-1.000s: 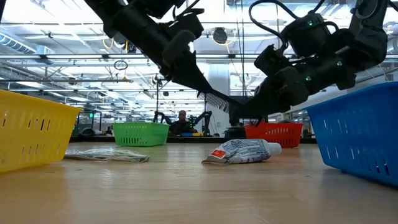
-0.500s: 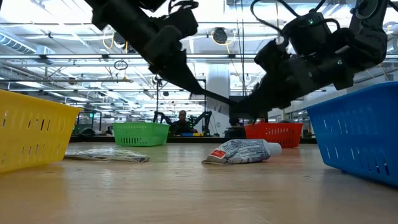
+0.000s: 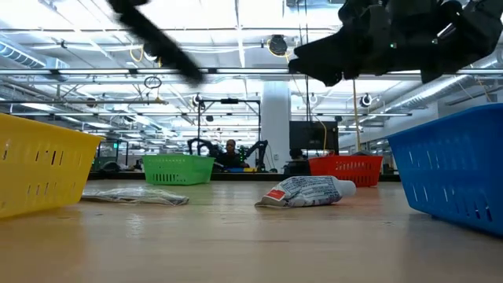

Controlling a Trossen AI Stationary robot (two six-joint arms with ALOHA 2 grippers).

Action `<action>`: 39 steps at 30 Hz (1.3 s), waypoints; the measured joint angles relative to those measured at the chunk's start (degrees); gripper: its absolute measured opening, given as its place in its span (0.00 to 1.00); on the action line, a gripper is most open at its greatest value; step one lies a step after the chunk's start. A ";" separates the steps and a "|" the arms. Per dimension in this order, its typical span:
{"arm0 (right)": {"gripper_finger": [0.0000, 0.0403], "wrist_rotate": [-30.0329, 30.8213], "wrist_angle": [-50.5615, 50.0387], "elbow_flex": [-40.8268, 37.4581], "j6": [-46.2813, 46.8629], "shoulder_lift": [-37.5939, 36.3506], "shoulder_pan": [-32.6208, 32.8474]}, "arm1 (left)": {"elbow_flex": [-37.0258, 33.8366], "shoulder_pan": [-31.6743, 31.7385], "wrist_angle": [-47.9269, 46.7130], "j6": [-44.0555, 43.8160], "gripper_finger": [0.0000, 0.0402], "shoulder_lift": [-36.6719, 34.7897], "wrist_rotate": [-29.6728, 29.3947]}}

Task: Pick & Place Travel size toiletries
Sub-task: Put the black hairbrush into the yellow bin, then put the white toothpaste into the blue bin

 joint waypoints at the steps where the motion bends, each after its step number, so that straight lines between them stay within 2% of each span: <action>1: 0.62 -0.02 -0.48 -0.16 -0.05 -0.29 0.37 | 1.08 -0.69 -2.82 -2.39 0.01 0.28 4.13; 5: 0.63 -0.12 0.10 -1.11 -0.35 -0.41 1.24 | 1.61 -3.28 -10.19 -11.90 0.01 1.65 17.54; 8: 0.61 -0.09 0.83 -1.31 -0.37 -0.46 1.46 | 1.54 -5.43 -13.38 -12.89 0.01 3.27 21.39; 13: 0.60 -0.17 1.35 -1.37 -0.22 -0.45 1.74 | 1.54 -6.79 -11.85 -6.47 0.01 8.20 27.36; 16: 0.60 -0.21 1.49 -1.39 -0.22 -0.45 2.13 | 1.54 -6.78 -10.03 0.83 0.03 12.21 30.69; 20: 0.60 -0.21 2.43 -1.39 -0.24 -0.45 2.55 | 1.52 -6.34 -8.65 9.75 0.02 17.35 31.83; 25: 0.60 -0.24 2.60 -1.39 -0.25 -0.45 2.60 | 1.52 -4.86 -9.76 14.74 0.07 22.22 32.08; 29: 0.60 -0.24 2.40 -1.39 -0.31 -0.45 2.60 | 1.43 -3.22 -9.87 17.41 0.21 23.81 31.02; 37: 0.60 -0.22 1.91 -1.39 -0.37 -0.45 2.60 | 1.46 3.53 -11.03 18.44 0.51 21.90 28.00; 39: 0.60 -0.23 1.75 -1.39 -0.37 -0.45 2.60 | 1.46 4.80 -10.98 17.52 0.57 20.94 24.94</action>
